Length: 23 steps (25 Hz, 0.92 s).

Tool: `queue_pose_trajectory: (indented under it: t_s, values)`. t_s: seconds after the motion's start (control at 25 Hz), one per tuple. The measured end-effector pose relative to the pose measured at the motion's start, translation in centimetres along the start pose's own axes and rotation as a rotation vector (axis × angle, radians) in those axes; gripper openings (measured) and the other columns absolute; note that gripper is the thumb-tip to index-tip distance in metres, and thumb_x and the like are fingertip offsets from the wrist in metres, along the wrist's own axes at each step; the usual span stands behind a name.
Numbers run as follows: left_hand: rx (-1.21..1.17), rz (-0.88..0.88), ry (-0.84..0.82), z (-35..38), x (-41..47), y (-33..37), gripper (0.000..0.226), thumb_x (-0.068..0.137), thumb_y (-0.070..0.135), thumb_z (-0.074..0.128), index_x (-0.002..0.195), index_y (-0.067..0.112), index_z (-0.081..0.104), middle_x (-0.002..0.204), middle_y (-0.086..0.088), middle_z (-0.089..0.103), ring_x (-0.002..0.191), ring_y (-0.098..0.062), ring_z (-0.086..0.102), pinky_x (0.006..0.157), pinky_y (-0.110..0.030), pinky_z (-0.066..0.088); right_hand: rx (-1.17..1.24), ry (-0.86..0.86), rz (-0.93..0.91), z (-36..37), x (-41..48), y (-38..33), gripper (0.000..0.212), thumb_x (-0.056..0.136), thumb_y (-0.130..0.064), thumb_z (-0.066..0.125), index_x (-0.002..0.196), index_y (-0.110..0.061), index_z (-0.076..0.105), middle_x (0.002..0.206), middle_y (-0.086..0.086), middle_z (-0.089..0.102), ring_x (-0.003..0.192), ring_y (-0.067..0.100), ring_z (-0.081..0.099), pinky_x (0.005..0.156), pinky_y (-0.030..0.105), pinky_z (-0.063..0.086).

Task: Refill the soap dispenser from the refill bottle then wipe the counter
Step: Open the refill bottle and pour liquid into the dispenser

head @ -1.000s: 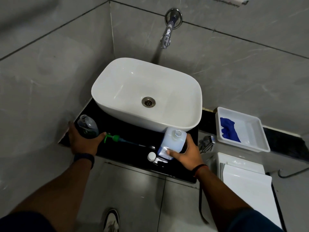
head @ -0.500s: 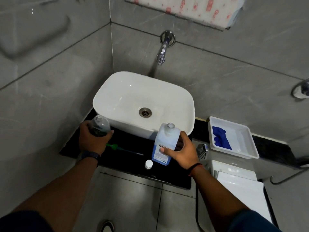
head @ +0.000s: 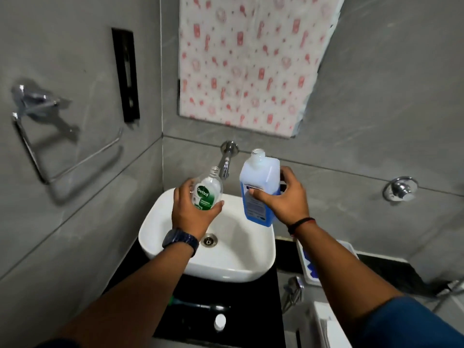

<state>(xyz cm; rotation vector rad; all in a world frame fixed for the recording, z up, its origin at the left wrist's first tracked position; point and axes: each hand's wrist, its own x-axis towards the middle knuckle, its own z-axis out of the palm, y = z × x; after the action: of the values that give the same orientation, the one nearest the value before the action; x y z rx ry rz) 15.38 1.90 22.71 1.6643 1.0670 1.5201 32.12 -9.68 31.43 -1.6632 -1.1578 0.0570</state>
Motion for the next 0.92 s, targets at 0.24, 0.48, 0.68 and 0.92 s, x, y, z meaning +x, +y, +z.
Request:
queue_pose_trajectory:
  t_s: [0.24, 0.48, 0.68, 0.92]
  values:
    - [0.031, 0.053, -0.028, 3.1, 1.0, 3.5, 0.083, 0.046, 0.042, 0.087, 0.118, 0.027, 0.049, 0.113, 0.0, 0.055, 0.094, -0.017, 0.058, 0.078, -0.024, 0.044, -0.47, -0.029, -0.175, -3.9, 3.7, -2.6, 0.067, 0.054, -0.056, 0.071, 0.114, -0.036, 0.05, 0.105, -0.006, 0.068, 0.09, 0.023, 0.062, 0.066, 0.029, 0.043]
    - [0.059, 0.011, 0.01, 5.5, 0.0, 5.7, 0.082, 0.045, 0.045, 0.086, 0.117, 0.029, 0.049, 0.11, -0.001, 0.055, 0.092, -0.022, 0.06, 0.073, -0.026, 0.045, -0.716, -0.106, -0.256, -6.7, 5.7, -2.3, 0.065, 0.058, -0.054, 0.072, 0.114, -0.034, 0.047, 0.105, -0.005, 0.065, 0.091, 0.025, 0.062, 0.067, 0.032, 0.046]
    - [0.115, -0.04, -0.01, 6.3, -2.1, 5.0, 0.09, 0.046, 0.044, 0.087, 0.124, 0.028, 0.046, 0.109, -0.002, 0.051, 0.094, -0.024, 0.059, 0.074, -0.024, 0.041, -0.743, -0.176, -0.269, -6.6, 5.1, -0.8, 0.068, 0.06, -0.054, 0.073, 0.119, -0.033, 0.046, 0.108, -0.004, 0.064, 0.093, 0.024, 0.061, 0.072, 0.034, 0.049]
    - [0.175, -0.114, -0.037, 5.1, -4.1, 2.5, 0.089, 0.047, 0.038, 0.088, 0.125, 0.025, 0.047, 0.112, -0.002, 0.05, 0.1, -0.024, 0.057, 0.077, -0.026, 0.043, -0.767, -0.304, -0.297, -5.0, 3.3, 0.6, 0.069, 0.062, -0.05, 0.074, 0.122, -0.03, 0.045, 0.109, -0.001, 0.063, 0.093, 0.027, 0.061, 0.073, 0.036, 0.051]
